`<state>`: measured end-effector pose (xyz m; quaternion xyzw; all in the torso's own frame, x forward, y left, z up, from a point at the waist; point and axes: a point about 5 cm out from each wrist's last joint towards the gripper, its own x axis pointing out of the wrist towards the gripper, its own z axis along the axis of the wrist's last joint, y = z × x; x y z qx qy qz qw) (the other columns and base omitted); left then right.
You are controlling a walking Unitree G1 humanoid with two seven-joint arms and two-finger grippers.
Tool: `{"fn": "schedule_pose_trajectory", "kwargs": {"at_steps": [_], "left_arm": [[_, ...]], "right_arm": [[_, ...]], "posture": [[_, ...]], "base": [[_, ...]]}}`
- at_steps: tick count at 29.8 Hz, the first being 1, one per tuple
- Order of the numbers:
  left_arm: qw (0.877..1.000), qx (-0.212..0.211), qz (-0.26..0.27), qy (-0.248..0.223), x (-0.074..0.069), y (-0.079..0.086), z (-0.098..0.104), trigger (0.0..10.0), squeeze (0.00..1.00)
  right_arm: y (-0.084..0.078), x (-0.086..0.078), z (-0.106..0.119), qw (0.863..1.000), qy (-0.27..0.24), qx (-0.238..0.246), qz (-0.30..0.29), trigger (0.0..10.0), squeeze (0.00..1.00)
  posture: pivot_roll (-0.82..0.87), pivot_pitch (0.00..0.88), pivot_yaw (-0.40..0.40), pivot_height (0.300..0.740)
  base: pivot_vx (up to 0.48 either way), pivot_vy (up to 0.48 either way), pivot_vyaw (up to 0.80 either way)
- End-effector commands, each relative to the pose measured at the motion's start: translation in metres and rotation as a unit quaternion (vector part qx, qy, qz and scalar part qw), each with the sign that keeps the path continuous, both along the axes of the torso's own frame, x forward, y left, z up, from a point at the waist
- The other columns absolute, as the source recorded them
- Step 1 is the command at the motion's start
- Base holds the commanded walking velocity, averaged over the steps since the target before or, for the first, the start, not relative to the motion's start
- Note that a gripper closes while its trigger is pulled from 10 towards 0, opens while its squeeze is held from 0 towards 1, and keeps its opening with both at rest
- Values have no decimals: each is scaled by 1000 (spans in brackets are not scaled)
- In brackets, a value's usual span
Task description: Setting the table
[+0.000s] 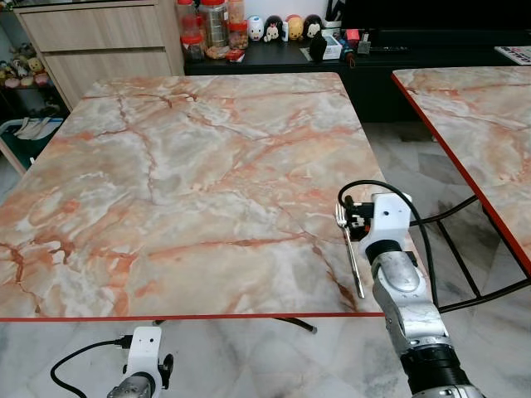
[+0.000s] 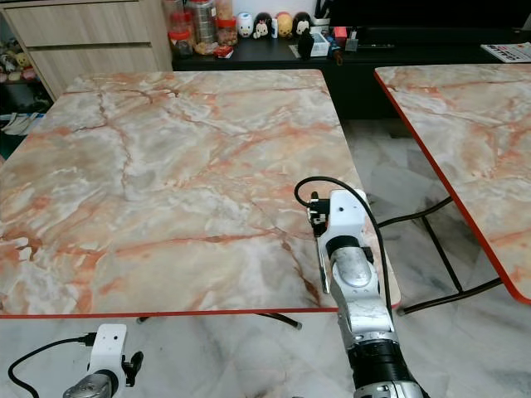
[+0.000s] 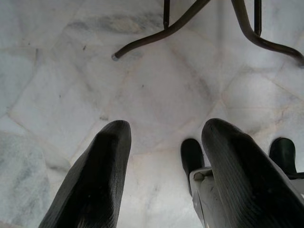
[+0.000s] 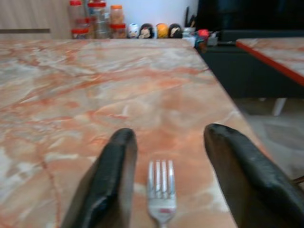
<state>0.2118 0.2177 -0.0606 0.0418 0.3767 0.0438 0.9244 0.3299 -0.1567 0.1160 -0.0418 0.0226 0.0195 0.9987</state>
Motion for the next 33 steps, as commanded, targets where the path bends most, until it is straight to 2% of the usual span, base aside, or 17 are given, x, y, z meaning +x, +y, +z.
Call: {"fn": "schedule_pose_trajectory", "kwargs": {"at_steps": [1,7,8,11,16,20,24,29,33], "left_arm": [[1000,2,1,14,-7,3,-4,10000,0],[1000,2,0,15,-7,3,-4,10000,0],[1000,2,-1,15,-7,2,-4,10000,0],[1000,2,-4,15,-7,2,-4,10000,0],[1000,2,-5,18,-8,2,-5,10000,0],[1000,3,-4,17,-8,2,-5,10000,0],[1000,2,-2,16,-8,3,-4,10000,0],[1000,2,-1,17,-8,3,-4,10000,0],[1000,1,0,17,-8,2,-4,10000,0]], "right_arm": [[8,3,0,1000,5,2,17,10000,1000],[11,3,-1,1000,9,-4,13,10000,1000],[16,2,-3,1000,13,-4,24,10000,0],[31,-3,-14,998,40,-4,45,10000,0],[35,-10,-29,996,73,-8,45,10000,0],[29,-12,-34,996,85,-5,14,10000,0],[18,-10,-25,998,62,0,-18,10000,0],[7,-11,-18,998,51,1,-33,10000,0],[0,-17,-25,997,65,-3,-41,10000,0]], "posture": [[27,111,7,740],[28,107,5,740],[30,103,4,740],[34,98,1,740],[31,94,0,740],[33,98,-2,740],[30,109,0,740],[18,123,0,740],[17,135,1,740]], "base": [[0,0,0],[0,0,0],[0,0,0],[0,0,0],[0,0,0],[0,0,0],[0,0,0],[0,0,0],[0,0,0]]}}
